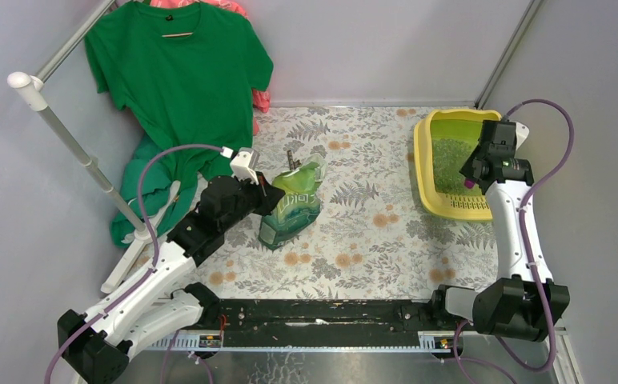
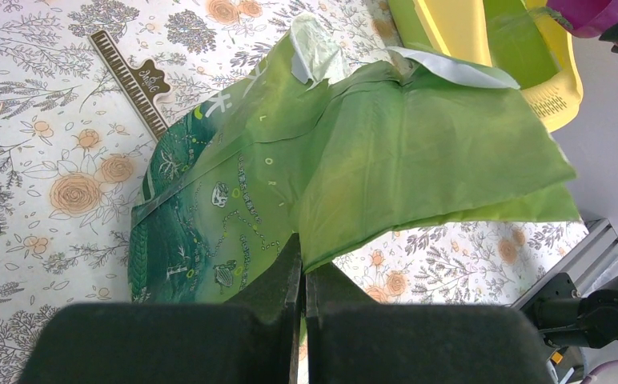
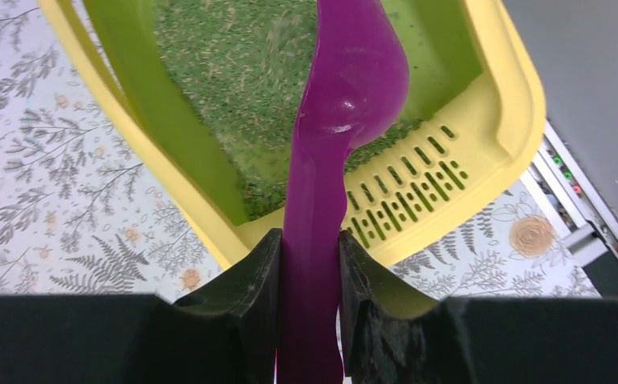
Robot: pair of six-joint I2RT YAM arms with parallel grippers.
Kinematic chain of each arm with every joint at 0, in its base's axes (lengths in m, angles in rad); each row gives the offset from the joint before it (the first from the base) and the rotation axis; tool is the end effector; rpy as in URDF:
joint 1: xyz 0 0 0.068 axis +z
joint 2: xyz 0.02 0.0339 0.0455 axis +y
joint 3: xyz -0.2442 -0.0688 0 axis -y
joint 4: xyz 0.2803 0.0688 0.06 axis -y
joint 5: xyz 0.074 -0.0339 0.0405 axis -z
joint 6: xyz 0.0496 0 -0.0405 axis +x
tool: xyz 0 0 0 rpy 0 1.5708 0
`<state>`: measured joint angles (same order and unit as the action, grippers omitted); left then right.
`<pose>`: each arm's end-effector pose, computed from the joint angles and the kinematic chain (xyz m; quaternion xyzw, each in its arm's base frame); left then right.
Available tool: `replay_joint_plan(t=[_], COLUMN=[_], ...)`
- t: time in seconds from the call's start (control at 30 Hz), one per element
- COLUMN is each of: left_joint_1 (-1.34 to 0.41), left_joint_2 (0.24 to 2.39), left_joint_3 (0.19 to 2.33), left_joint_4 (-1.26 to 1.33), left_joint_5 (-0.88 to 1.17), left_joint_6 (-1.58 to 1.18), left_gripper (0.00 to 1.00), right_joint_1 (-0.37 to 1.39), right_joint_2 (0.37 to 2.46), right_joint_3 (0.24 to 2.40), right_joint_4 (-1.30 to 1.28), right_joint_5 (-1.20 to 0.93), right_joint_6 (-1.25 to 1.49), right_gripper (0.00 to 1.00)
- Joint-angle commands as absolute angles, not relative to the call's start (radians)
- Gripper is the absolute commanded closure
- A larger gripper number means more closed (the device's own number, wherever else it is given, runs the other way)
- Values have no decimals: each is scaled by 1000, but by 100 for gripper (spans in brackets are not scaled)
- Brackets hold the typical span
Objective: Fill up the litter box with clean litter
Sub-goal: Pour the cat litter into the litter box.
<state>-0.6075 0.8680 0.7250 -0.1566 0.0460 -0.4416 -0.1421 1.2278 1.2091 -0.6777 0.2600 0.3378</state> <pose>0.2173 -0.1538 0.2828 0.0803 0.8006 -0.3133 0.5044 0.3078 -0.0569 0.3200 0.2668 0.8595 -0.0759 0.4293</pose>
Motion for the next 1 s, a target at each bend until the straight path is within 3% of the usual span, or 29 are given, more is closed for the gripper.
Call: replay_joint_plan(t=[0.0,0.13,0.33,0.67,0.97], left_joint_1=[-603,-602,-602,-603,-603], left_joint_2=[850,845,851,842,832], left_joint_3=[742,744,738,726,736], left_joint_4=[58,43,44,27,10], left_joint_5=[63,53,52,37,38], left_joint_6=[-459,-451,-455,-451,-449], left_gripper=[99,99,99,99,99], right_joint_1=[-137,-125,-71,-20,-5], right_joint_2=[1201,1135,1149,1143,1211], right_joint_3=[1230,1236,1250,1299,1345], right_joint_4=[-675,-657,-690,-671,-779], right_joint_5=[356,262,307,-74,257], right_joint_6=[317,317,307,307,286], right_gripper=[100,100,100,100,100])
